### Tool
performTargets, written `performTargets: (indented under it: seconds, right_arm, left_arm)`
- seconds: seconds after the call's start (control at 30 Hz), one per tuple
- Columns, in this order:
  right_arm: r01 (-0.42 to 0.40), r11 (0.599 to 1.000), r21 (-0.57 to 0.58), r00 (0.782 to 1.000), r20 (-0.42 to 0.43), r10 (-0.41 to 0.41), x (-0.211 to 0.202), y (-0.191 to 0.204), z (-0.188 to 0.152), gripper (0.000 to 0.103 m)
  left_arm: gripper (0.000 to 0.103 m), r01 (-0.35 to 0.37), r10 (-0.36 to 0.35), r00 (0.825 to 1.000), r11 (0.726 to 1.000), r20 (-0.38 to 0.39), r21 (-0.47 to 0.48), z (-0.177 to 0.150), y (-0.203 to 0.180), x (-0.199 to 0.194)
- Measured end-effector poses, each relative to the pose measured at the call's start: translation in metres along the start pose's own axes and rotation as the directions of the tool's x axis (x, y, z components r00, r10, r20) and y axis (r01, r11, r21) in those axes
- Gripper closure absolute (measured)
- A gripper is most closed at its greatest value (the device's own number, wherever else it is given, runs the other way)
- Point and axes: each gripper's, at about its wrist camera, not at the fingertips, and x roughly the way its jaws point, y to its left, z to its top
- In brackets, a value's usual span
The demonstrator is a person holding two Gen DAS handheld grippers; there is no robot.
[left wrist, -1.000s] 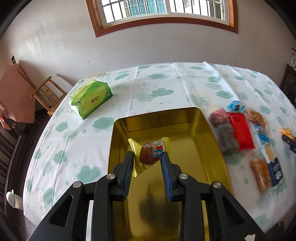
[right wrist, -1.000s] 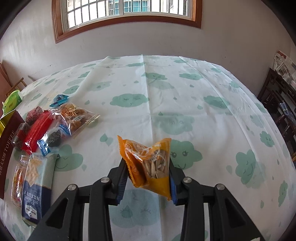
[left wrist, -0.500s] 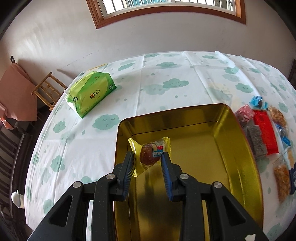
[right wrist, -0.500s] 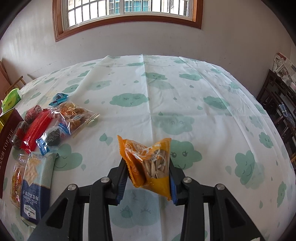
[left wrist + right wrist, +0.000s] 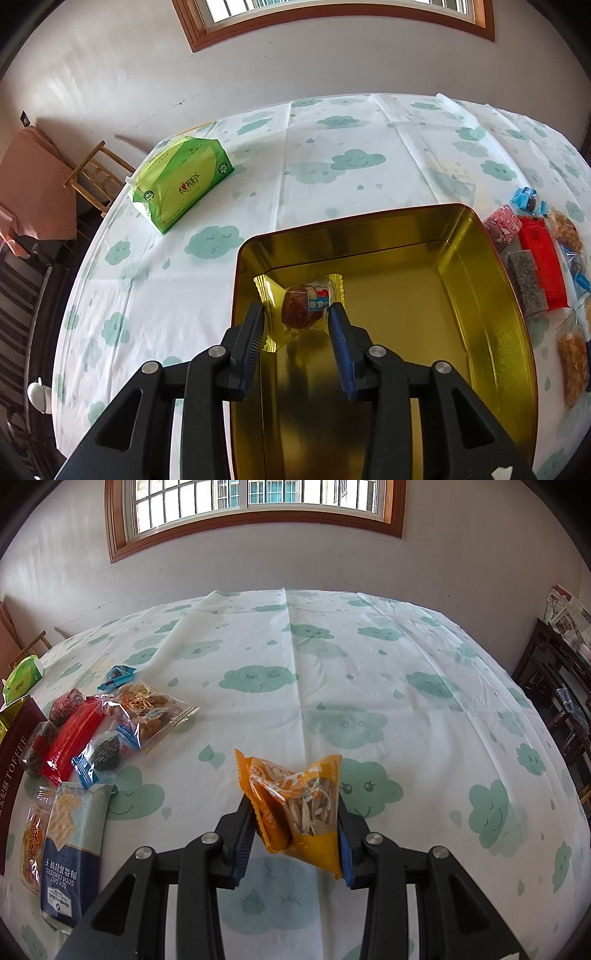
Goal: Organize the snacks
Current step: 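Carry the yellow cake over the tin and release it with the left gripper, then carry the orange bag over the tin and release it with the right gripper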
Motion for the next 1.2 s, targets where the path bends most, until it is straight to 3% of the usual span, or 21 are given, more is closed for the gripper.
performTargets:
  seconds: [0.4, 0.77, 0.87, 1.03, 1.2]
  right_arm:
    - [0.001, 1.000, -0.001, 1.000, 0.000, -0.001, 0.000, 0.000, 0.000, 0.065]
    - [-0.004, 1.000, 0.022, 0.999, 0.033, 0.003, -0.007, -0.005, 0.000, 0.065]
    - [-0.048, 0.997, 0.053, 0.998, 0.031, 0.046, -0.013, -0.002, 0.000, 0.065]
    - [-0.110, 0.994, -0.014, 0.990, 0.089, 0.111, -0.042, 0.036, 0.014, 0.065]
    - [-0.225, 0.965, -0.138, 0.959, 0.145, 0.245, -0.084, 0.103, 0.037, 0.065]
  left_arm:
    - [0.063, -0.009, 0.009, 1.000, 0.999, 0.001, -0.037, 0.000, 0.009, -0.001]
    - [0.046, 0.002, 0.009, 0.994, 0.995, 0.107, -0.102, -0.017, 0.016, -0.059]
    - [0.043, 0.012, 0.004, 0.992, 0.992, 0.127, -0.124, -0.027, 0.016, -0.075]
    - [0.041, 0.020, 0.001, 0.989, 0.990, 0.149, -0.138, -0.043, 0.015, -0.095]
    - [0.039, 0.042, -0.015, 0.989, 0.982, 0.150, -0.182, -0.056, 0.022, -0.106]
